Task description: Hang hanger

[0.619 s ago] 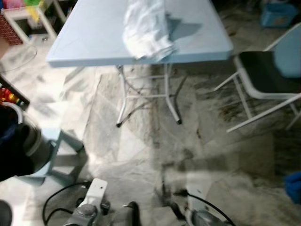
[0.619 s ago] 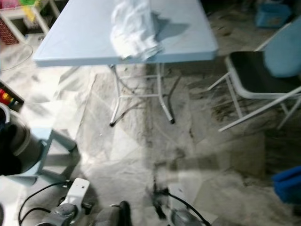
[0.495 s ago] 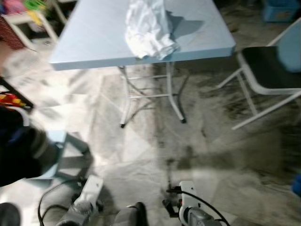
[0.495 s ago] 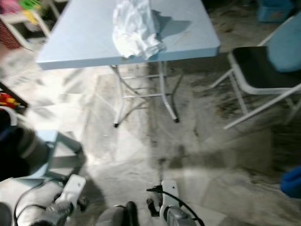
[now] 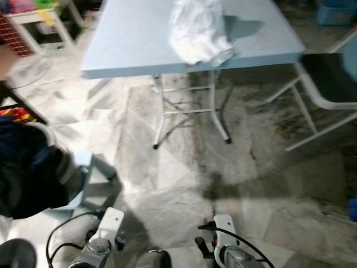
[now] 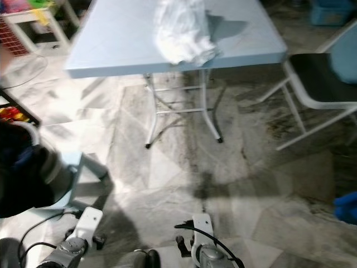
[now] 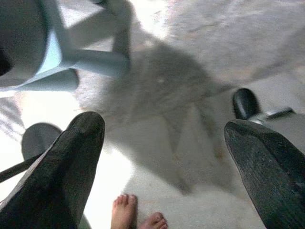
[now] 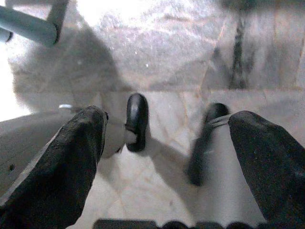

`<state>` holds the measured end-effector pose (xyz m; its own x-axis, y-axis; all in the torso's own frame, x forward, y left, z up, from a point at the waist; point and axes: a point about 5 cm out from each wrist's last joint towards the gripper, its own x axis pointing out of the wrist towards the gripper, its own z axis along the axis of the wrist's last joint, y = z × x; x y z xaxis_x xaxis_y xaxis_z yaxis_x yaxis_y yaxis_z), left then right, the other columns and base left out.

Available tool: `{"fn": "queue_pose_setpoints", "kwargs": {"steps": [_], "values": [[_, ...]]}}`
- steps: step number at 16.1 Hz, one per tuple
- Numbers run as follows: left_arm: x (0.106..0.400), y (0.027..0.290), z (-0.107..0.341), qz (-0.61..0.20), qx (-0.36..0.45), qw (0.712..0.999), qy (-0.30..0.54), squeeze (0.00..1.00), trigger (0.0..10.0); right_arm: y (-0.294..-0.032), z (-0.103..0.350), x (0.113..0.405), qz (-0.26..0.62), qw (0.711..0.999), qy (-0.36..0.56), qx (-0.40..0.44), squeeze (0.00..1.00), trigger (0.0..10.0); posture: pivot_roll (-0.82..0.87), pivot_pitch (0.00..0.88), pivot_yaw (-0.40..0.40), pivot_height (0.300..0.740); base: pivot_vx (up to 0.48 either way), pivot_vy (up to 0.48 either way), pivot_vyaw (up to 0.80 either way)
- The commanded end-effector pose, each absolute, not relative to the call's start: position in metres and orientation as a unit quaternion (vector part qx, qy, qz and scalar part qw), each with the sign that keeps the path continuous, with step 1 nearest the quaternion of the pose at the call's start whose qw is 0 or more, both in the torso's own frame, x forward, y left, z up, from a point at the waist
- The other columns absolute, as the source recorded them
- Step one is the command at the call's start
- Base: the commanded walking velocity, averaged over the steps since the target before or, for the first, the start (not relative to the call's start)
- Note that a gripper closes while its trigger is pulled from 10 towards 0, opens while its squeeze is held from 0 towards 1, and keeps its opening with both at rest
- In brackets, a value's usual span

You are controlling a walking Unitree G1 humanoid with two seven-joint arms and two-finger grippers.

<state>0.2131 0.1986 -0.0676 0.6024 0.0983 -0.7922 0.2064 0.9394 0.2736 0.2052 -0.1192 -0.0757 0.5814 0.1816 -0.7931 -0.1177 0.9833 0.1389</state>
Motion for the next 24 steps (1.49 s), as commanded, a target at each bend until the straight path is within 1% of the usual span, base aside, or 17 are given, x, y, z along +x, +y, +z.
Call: {"fn": "queue_pose_setpoints", "kwargs": {"steps": [1, 2, 4, 5, 6, 7, 8, 10, 11, 12, 13, 14, 17, 18, 20, 24], "values": [[0.204, 0.195, -0.073, -0.035, 0.168, 0.874, 0.455, 0.00, 10.0, -0.126, -0.081, 0.196, 0.075, 0.885, 0.459, 0.033, 0.00, 10.0, -0.05, 0.199, 0.064, 0.740, 0.000, 0.480, 0.00], [0.208, 0.192, -0.071, -0.062, 0.180, 0.880, 0.435, 0.00, 10.0, -0.127, -0.079, 0.198, 0.077, 0.892, 0.443, 0.032, 0.00, 10.0, -0.04, 0.203, 0.053, 0.740, 0.000, 0.480, 0.00], [0.209, 0.190, -0.069, -0.042, 0.161, 0.895, 0.413, 0.00, 10.0, -0.128, -0.077, 0.200, 0.063, 0.901, 0.425, 0.057, 0.00, 10.0, -0.02, 0.209, 0.036, 0.740, 0.000, 0.480, 0.00], [0.213, 0.187, -0.066, -0.041, 0.155, 0.911, 0.380, 0.00, 10.0, -0.140, -0.069, 0.211, 0.070, 0.918, 0.388, 0.049, 0.00, 10.0, -0.01, 0.215, 0.019, 0.740, 0.000, 0.480, 0.00], [0.214, 0.186, -0.064, -0.037, 0.148, 0.917, 0.369, 0.00, 10.0, -0.157, -0.056, 0.228, 0.078, 0.936, 0.339, 0.049, 0.00, 10.0, -0.01, 0.216, 0.016, 0.740, 0.000, 0.480, 0.00], [0.215, 0.184, -0.063, -0.030, 0.125, 0.926, 0.356, 0.00, 10.0, -0.167, -0.043, 0.239, 0.088, 0.950, 0.296, 0.036, 0.00, 10.0, 0.01, 0.219, 0.009, 0.740, 0.000, 0.480, 0.00], [0.218, 0.183, -0.058, -0.024, 0.133, 0.936, 0.324, 0.00, 10.0, -0.171, -0.031, 0.250, 0.096, 0.961, 0.259, 0.025, 0.00, 10.0, 0.01, 0.221, 0.002, 0.740, 0.000, 0.480, 0.00], [0.222, 0.182, -0.053, -0.023, 0.150, 0.945, 0.290, 0.00, 10.0, -0.173, -0.015, 0.264, 0.091, 0.973, 0.210, 0.032, 0.00, 10.0, 0.02, 0.223, -0.004, 0.740, 0.000, 0.480, 0.00], [0.232, 0.181, -0.044, -0.021, 0.153, 0.955, 0.252, 0.00, 10.0, -0.172, -0.007, 0.270, 0.094, 0.977, 0.187, 0.034, 0.00, 10.0, 0.02, 0.224, -0.005, 0.740, 0.000, 0.480, 0.00], [0.272, 0.174, 0.011, -0.026, 0.148, 0.985, 0.091, 0.00, 10.0, -0.171, 0.008, 0.279, 0.099, 0.984, 0.141, 0.044, 0.00, 10.0, 0.02, 0.226, -0.006, 0.740, 0.000, 0.480, 0.00], [0.279, 0.172, 0.027, -0.029, 0.147, 0.987, 0.052, 0.00, 10.0, -0.170, 0.014, 0.281, 0.103, 0.986, 0.123, 0.044, 0.00, 10.0, 0.02, 0.228, -0.007, 0.740, 0.000, 0.000, 0.00], [0.281, 0.164, 0.045, -0.052, 0.128, 0.990, -0.004, 0.00, 10.0, -0.166, 0.038, 0.285, 0.111, 0.990, 0.064, 0.050, 0.00, 10.0, 0.02, 0.231, -0.004, 0.740, 0.000, 0.000, 0.00], [0.283, 0.161, 0.055, -0.056, 0.128, 0.990, -0.032, 0.00, 10.0, -0.160, 0.049, 0.284, 0.110, 0.991, 0.036, 0.060, 0.00, 10.0, 0.02, 0.223, 0.009, 0.740, 0.000, 0.000, 0.00], [0.285, 0.160, 0.069, -0.056, 0.124, 0.989, -0.050, 0.00, 10.0, -0.154, 0.053, 0.281, 0.110, 0.991, 0.029, 0.071, 0.00, 10.0, 0.01, 0.222, 0.013, 0.740, 0.000, 0.000, 0.00], [0.287, 0.157, 0.082, -0.059, 0.107, 0.990, -0.063, 0.00, 10.0, -0.150, 0.058, 0.280, 0.112, 0.991, 0.019, 0.073, 0.00, 10.0, 0.01, 0.232, 0.016, 0.740, 0.000, 0.000, 0.00], [0.289, 0.150, 0.094, -0.059, 0.093, 0.991, -0.078, 0.00, 10.0, -0.151, 0.069, 0.278, 0.102, 0.992, 0.004, 0.068, 0.00, 10.0, 0.02, 0.241, 0.013, 0.740, 0.000, 0.000, 0.00]]}}
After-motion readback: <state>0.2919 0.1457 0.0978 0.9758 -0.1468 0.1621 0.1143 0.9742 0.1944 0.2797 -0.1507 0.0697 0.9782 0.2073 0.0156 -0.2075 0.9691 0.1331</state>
